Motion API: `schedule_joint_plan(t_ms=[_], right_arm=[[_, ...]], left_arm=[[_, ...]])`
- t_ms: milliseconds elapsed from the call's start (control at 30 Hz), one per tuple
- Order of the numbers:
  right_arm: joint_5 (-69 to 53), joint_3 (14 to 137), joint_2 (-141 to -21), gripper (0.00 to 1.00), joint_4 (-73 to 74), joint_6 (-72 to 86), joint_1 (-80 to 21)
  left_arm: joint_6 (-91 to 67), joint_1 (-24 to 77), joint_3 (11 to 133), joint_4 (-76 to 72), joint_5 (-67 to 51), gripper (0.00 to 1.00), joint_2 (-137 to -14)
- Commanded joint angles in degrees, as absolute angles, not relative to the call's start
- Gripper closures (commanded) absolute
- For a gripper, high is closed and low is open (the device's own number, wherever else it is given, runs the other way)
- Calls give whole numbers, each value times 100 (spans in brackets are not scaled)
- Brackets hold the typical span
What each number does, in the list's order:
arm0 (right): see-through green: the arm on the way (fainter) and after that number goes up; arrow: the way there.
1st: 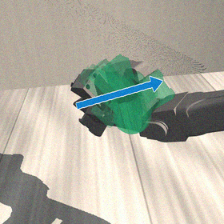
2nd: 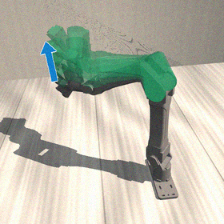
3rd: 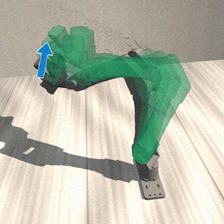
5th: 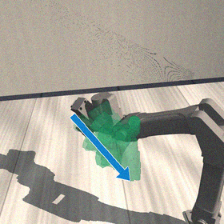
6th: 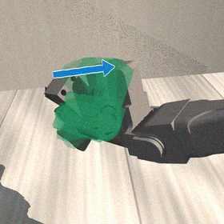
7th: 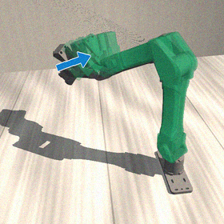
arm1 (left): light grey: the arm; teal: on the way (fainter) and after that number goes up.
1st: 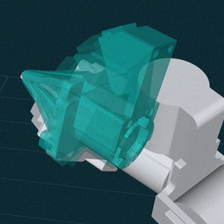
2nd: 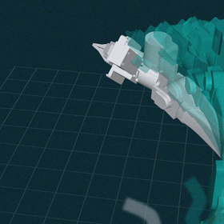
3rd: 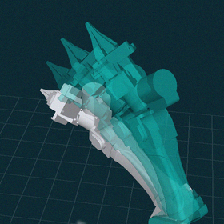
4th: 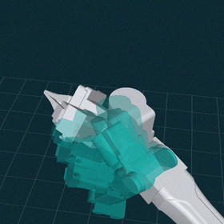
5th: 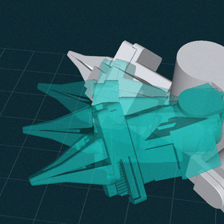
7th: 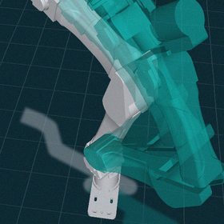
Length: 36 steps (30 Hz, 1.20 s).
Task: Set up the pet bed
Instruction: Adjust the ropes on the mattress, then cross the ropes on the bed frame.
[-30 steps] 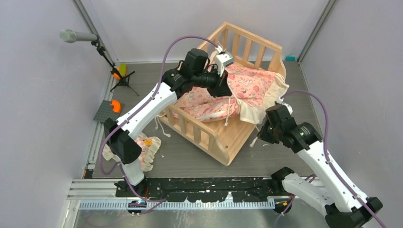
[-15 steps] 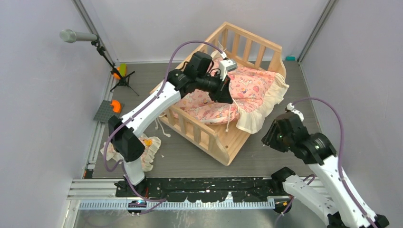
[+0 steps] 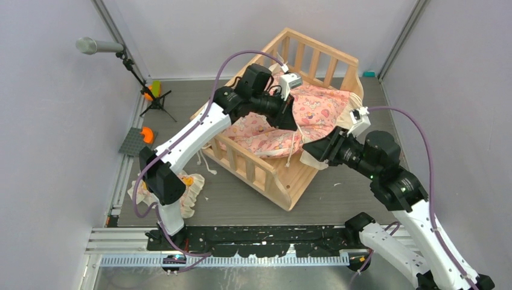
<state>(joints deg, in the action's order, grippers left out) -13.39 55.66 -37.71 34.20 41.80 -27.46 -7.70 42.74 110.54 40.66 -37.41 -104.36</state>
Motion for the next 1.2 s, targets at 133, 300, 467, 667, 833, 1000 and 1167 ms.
schedule_joint_plan(t_ms=[133,300,467,667,833,1000,1167], right_arm=[[-1445,5728,-4541,58,1788,3958,-3046],[-148,5853,-4902,58,1988,3414,-3941],[1015,5736,-5064,62,2069,3383,-4300],[1401,5645,-4926,64,2107,3396,-4363],[1440,5772,-4775,64,2215,3410,-4363],[1458,5829,-5047,64,2239,3422,-4363],[1473,5763,-5308,64,1983,3433,-4366]], left_arm=[[-914,4307,11535,4236,-3532,100,-10393],[-914,4307,11705,4351,-3525,100,-10476],[-940,4307,11791,4388,-3564,100,-10486],[-848,4311,11823,4484,-3541,100,-10492],[-850,4307,11822,4497,-3564,100,-10544],[-888,4307,11821,4459,-3627,100,-10531],[-888,4307,11841,4449,-3650,100,-10521]])
